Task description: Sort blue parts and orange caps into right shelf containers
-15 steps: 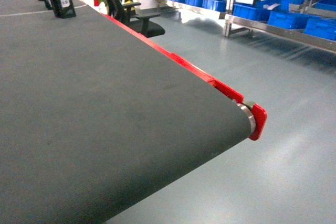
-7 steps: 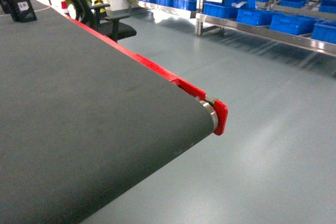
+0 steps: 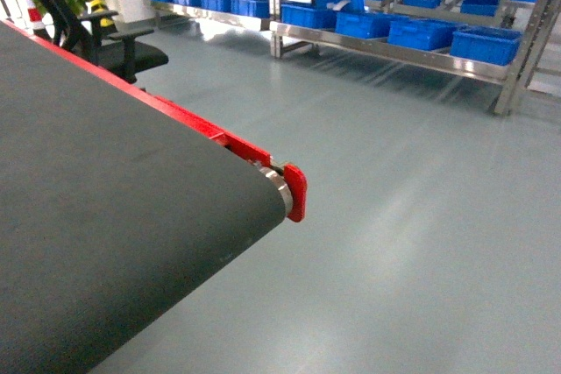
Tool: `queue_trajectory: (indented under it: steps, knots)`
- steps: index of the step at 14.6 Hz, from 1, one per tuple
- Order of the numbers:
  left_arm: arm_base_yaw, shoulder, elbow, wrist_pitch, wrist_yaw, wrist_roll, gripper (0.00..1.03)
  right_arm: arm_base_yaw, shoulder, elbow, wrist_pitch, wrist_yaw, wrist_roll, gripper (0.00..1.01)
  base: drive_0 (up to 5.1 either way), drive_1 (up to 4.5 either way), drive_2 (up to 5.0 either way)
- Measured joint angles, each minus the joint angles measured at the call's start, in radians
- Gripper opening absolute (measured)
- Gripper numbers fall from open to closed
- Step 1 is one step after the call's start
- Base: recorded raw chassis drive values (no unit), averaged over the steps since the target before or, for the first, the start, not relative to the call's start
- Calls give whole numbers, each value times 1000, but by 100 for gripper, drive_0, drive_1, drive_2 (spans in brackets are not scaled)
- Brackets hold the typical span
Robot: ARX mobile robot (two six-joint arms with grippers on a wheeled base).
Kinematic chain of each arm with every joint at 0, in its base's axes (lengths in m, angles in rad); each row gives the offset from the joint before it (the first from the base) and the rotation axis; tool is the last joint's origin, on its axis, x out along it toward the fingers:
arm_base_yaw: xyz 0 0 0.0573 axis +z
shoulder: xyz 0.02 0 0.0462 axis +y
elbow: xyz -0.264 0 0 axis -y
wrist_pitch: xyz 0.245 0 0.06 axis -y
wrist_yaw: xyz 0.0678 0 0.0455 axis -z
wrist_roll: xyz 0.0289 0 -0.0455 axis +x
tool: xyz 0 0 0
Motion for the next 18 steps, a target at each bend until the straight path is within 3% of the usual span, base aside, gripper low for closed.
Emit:
queue_trajectory:
  steps: [18]
  knots:
    - [0,0,0,0,0,0,43,0,0,0,0,0,0,45,-159,-159,-159]
